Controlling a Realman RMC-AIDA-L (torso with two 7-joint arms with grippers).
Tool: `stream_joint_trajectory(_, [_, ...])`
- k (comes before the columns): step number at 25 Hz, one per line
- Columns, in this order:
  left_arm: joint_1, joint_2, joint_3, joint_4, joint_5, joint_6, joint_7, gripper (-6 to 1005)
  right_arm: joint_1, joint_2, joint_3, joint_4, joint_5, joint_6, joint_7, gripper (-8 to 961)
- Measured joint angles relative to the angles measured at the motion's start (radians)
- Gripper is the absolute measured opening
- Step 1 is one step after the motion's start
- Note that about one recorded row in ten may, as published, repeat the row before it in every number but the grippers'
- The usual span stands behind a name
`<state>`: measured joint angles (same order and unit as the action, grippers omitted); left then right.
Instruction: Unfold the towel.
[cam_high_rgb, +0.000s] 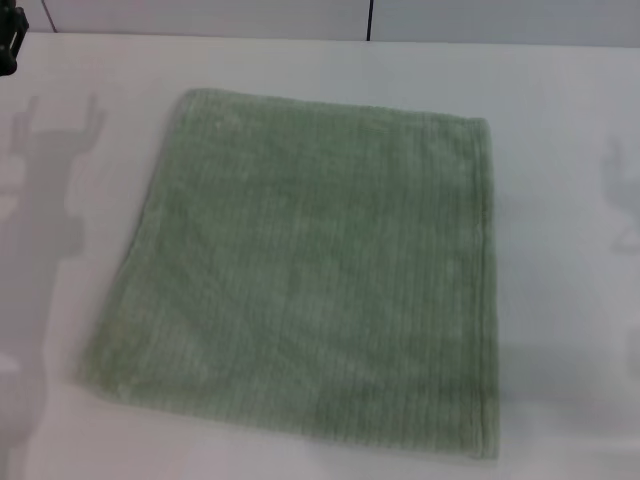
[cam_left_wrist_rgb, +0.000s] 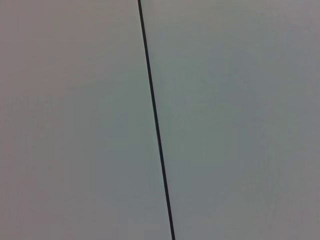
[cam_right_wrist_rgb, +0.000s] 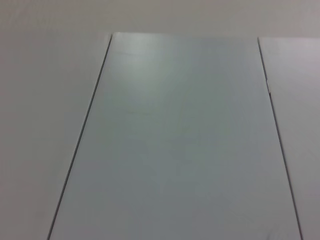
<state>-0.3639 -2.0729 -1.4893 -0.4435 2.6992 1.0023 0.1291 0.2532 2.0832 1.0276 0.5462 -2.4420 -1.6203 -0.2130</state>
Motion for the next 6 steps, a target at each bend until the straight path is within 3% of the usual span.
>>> stream_joint_trajectory(2, [0.002, 0.0, 0.004, 0.0, 0.0, 0.0, -0.001, 822, 0.0, -0.002, 0.0, -0.006, 0.0, 0.007, 0.033, 276])
stream_joint_trajectory(6, [0.005, -0.001, 0.015, 0.001, -0.001, 0.001, -0.003, 822, -0.001, -0.004, 0.002, -0.02, 0.001, 0.009, 0.089, 540])
